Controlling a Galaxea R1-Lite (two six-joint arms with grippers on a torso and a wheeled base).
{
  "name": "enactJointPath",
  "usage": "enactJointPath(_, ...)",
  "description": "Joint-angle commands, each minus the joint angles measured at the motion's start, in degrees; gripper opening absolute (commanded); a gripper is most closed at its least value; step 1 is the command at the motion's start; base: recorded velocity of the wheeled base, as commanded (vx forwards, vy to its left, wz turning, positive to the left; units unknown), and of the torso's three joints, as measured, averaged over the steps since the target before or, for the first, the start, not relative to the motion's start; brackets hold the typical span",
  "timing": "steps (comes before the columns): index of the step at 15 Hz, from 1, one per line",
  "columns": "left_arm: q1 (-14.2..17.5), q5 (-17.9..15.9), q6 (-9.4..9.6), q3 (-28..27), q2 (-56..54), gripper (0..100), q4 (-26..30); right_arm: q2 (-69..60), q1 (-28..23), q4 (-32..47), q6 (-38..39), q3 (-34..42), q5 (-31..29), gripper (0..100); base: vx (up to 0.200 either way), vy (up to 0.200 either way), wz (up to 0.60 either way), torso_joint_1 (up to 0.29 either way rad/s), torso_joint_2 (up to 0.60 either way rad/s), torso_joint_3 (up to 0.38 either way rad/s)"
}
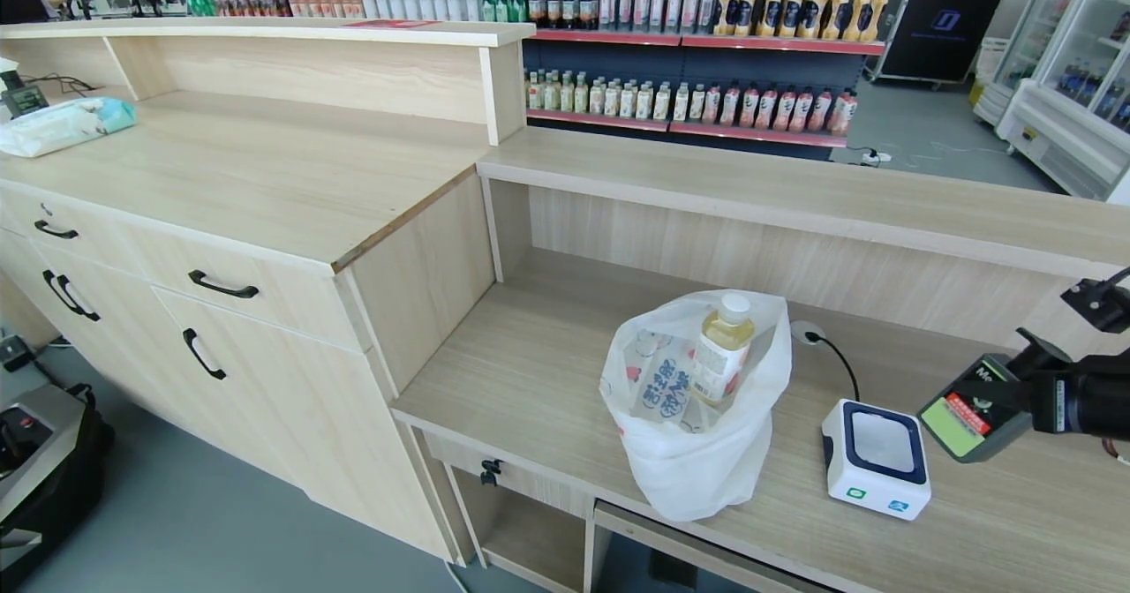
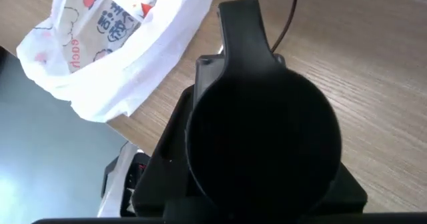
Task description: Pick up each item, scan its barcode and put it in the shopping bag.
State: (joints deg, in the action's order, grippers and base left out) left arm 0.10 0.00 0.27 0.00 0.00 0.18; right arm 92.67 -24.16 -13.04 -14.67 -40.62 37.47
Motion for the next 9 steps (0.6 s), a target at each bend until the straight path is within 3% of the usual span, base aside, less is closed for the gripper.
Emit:
enactJointPath(1,-0.01,0.00,0.00,0.00,0.00,100,-0.01,2.95,-1.06,-0.23,-0.80,0.10,2.08,0,0.000,0.000,0.00,0.000,0.00,0.000)
enactJointPath(4,-0.01,0.00,0.00,0.00,0.00,100,-0.01,4.45,-0.80,0.21,-4.67,0.10,6.47,0,0.000,0.000,0.00,0.000,0.00,0.000)
enactJointPath(9,-0.01,0.00,0.00,0.00,0.00,100,-0.01,7.26,0.17,0.21,-9.15,-0.16,6.65,0,0.000,0.000,0.00,0.000,0.00,0.000)
